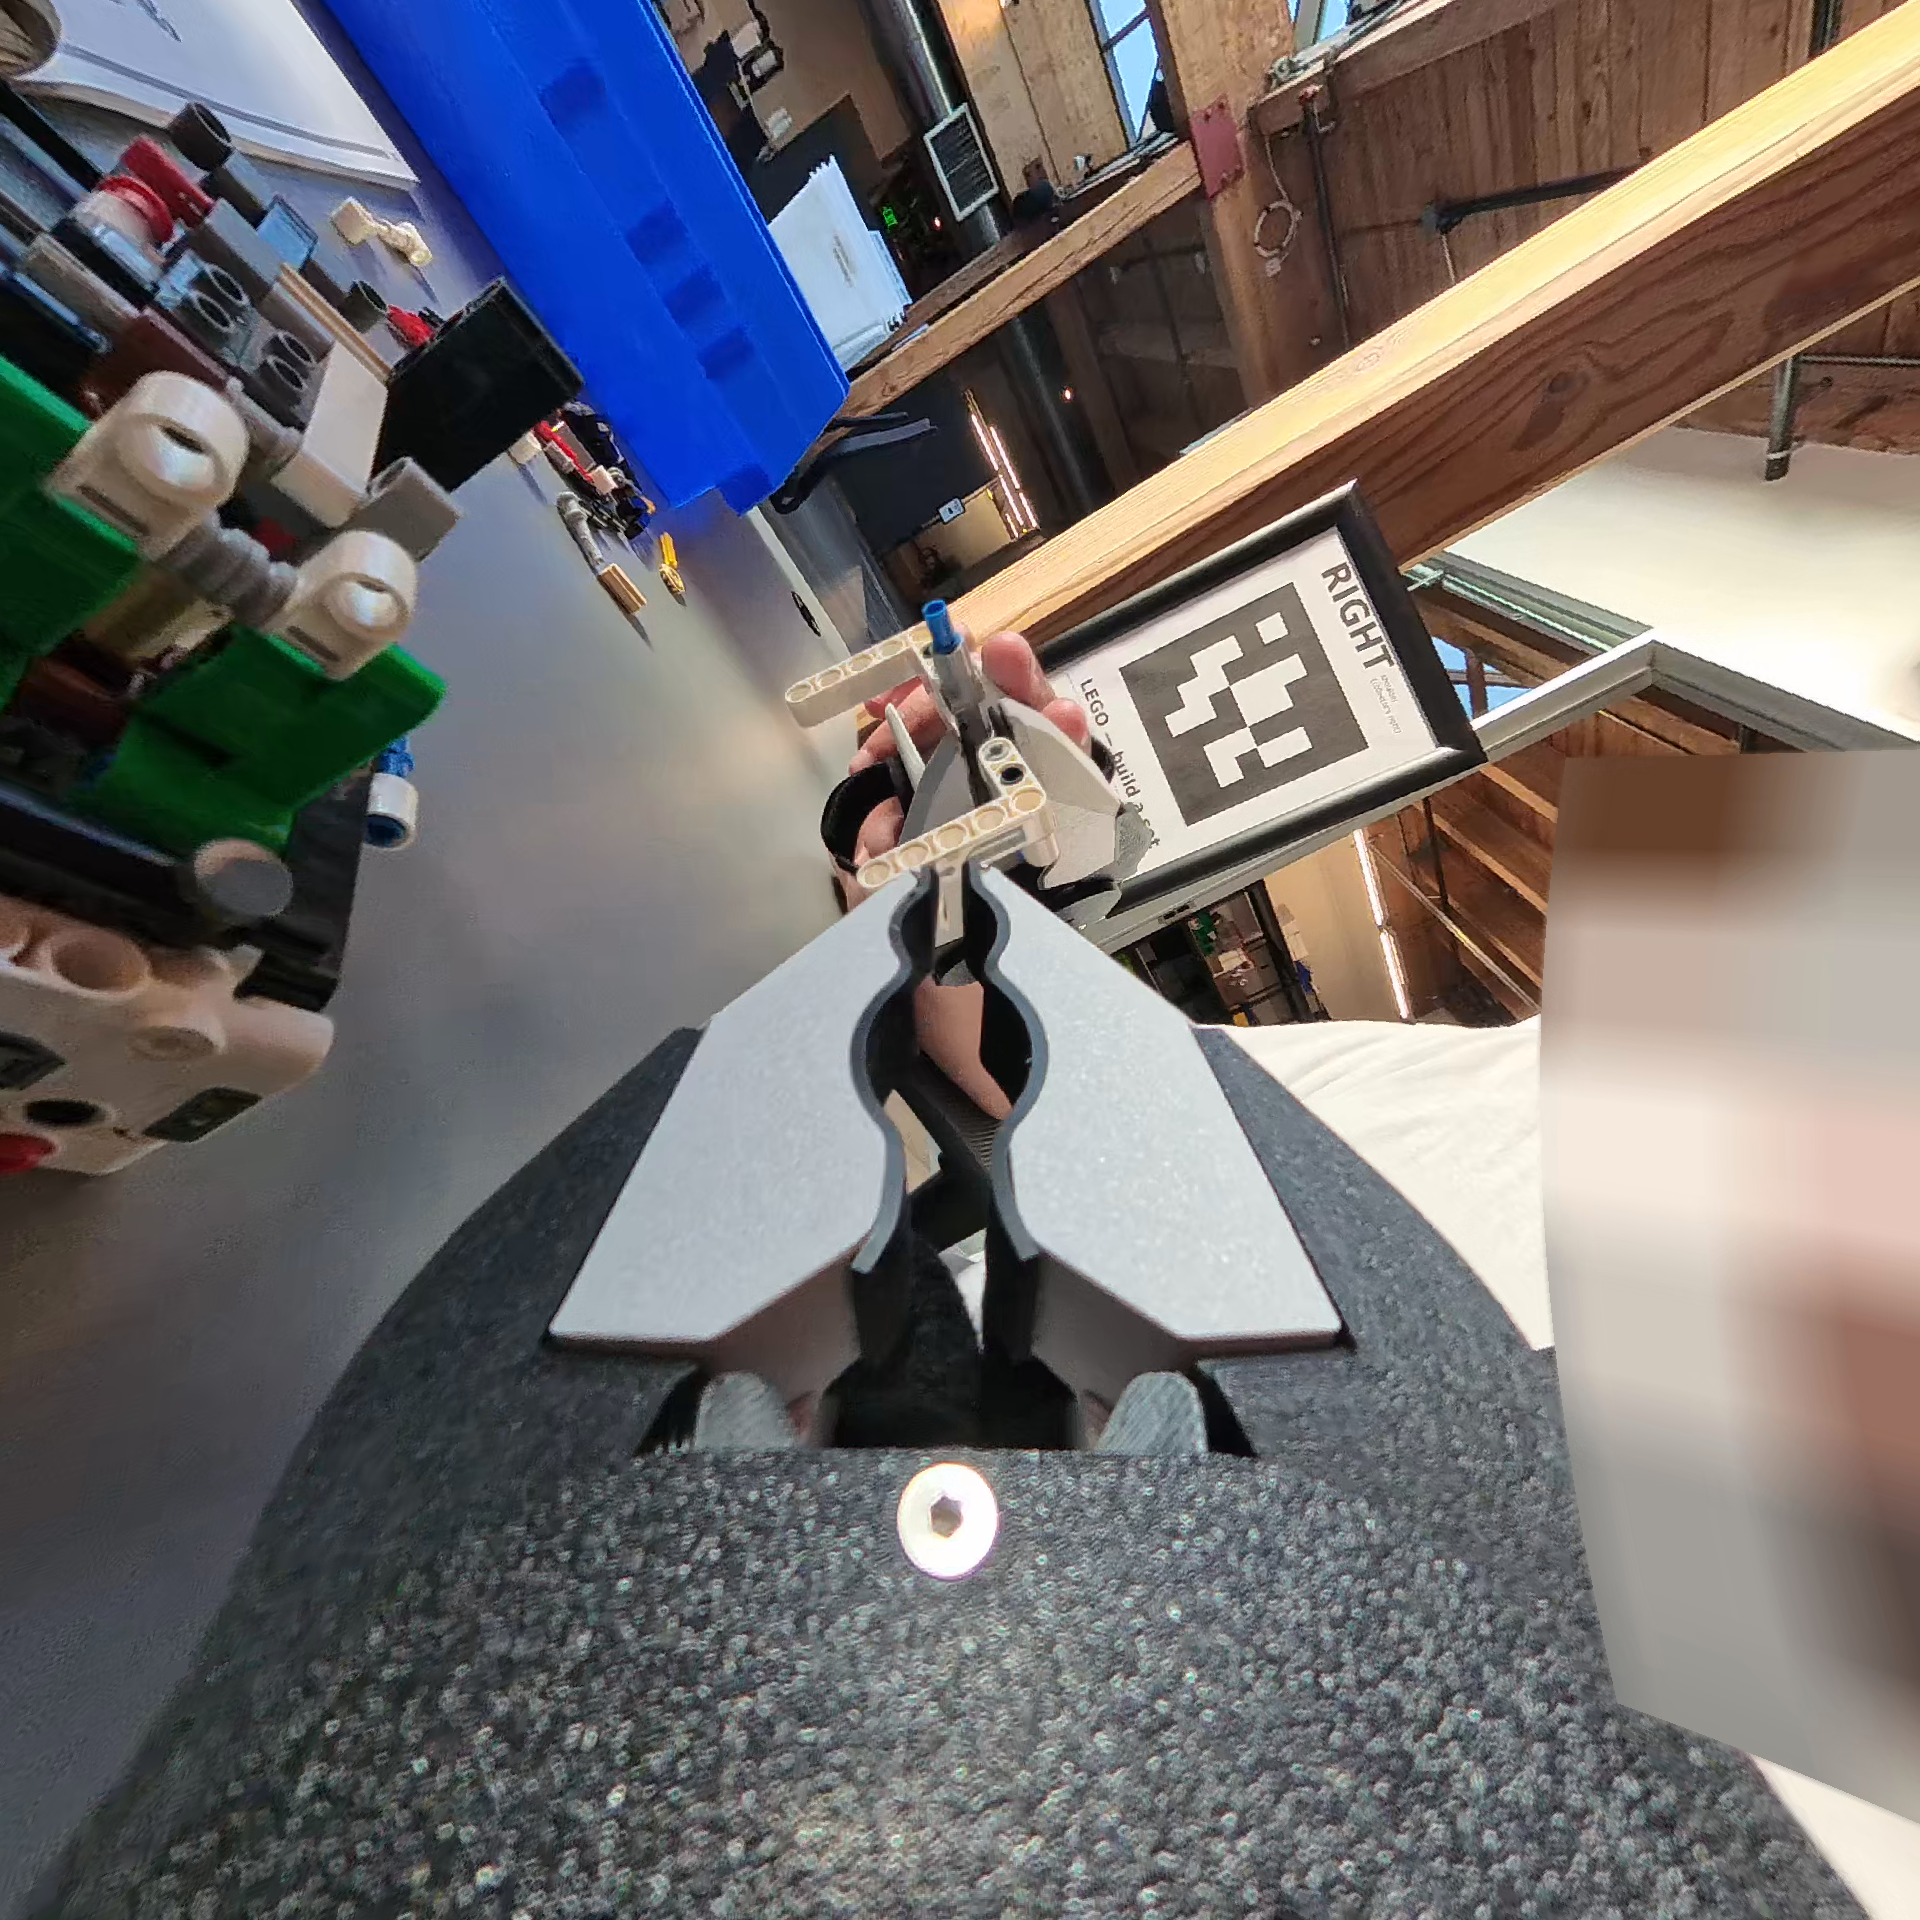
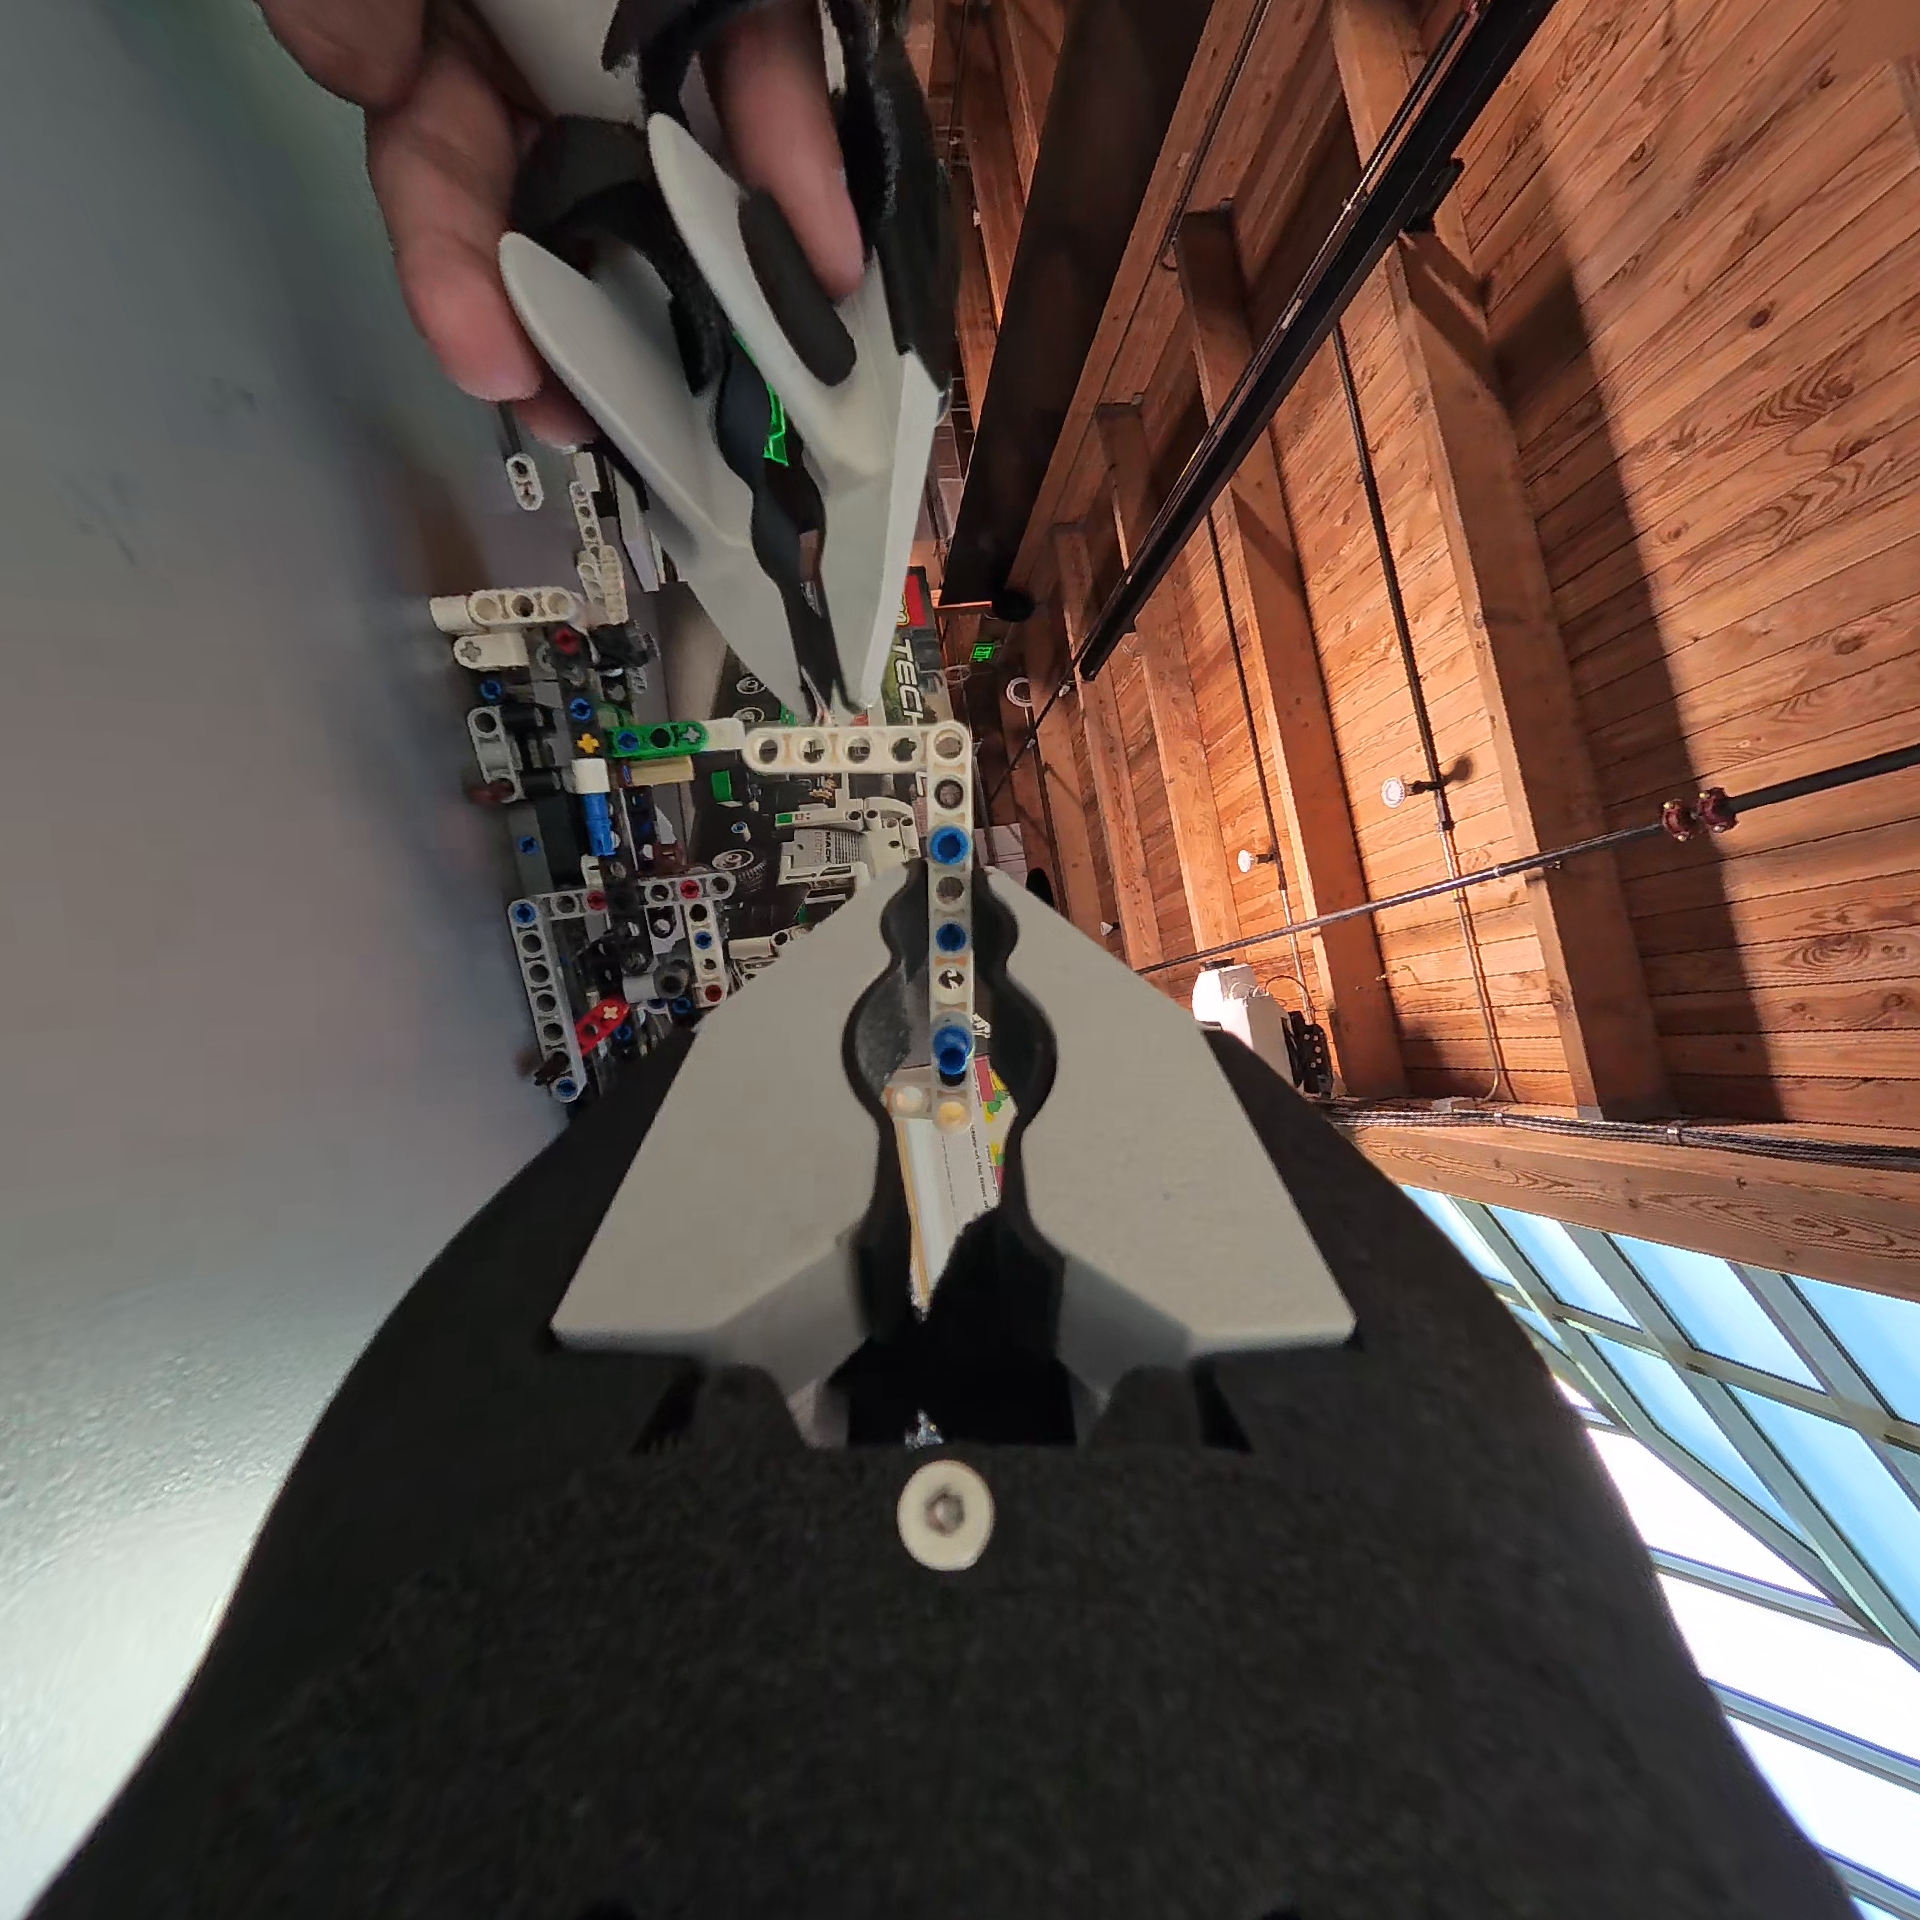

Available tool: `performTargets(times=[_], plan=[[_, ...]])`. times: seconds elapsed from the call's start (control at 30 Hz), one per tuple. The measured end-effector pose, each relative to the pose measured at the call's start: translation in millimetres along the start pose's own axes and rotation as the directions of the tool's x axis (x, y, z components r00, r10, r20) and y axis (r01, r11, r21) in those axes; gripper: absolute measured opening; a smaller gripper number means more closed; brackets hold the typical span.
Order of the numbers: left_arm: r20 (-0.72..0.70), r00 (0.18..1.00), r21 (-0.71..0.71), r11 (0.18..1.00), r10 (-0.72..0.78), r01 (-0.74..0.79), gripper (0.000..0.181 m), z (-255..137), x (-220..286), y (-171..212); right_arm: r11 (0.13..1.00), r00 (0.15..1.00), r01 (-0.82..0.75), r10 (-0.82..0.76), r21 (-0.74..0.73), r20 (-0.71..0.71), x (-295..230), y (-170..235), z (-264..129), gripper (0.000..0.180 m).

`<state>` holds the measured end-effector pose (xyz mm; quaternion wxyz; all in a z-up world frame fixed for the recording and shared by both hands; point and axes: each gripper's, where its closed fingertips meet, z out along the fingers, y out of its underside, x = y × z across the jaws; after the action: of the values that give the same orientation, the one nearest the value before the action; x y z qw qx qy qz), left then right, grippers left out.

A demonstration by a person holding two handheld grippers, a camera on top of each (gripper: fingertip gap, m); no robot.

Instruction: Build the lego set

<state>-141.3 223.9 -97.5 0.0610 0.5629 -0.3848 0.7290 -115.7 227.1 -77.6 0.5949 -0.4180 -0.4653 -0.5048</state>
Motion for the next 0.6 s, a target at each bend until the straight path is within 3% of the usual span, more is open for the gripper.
performTargets(times=[0.6], plan=[[0.147, 0.951, -0.053, 0.962, 0.272, -0.267, 0.007, 3.0, 3.0, 0.3, 0.998, 0.998, -0.058, 0.058, 0.008, -0.003, 3.0, 1.8, -1.9, 0.006]])
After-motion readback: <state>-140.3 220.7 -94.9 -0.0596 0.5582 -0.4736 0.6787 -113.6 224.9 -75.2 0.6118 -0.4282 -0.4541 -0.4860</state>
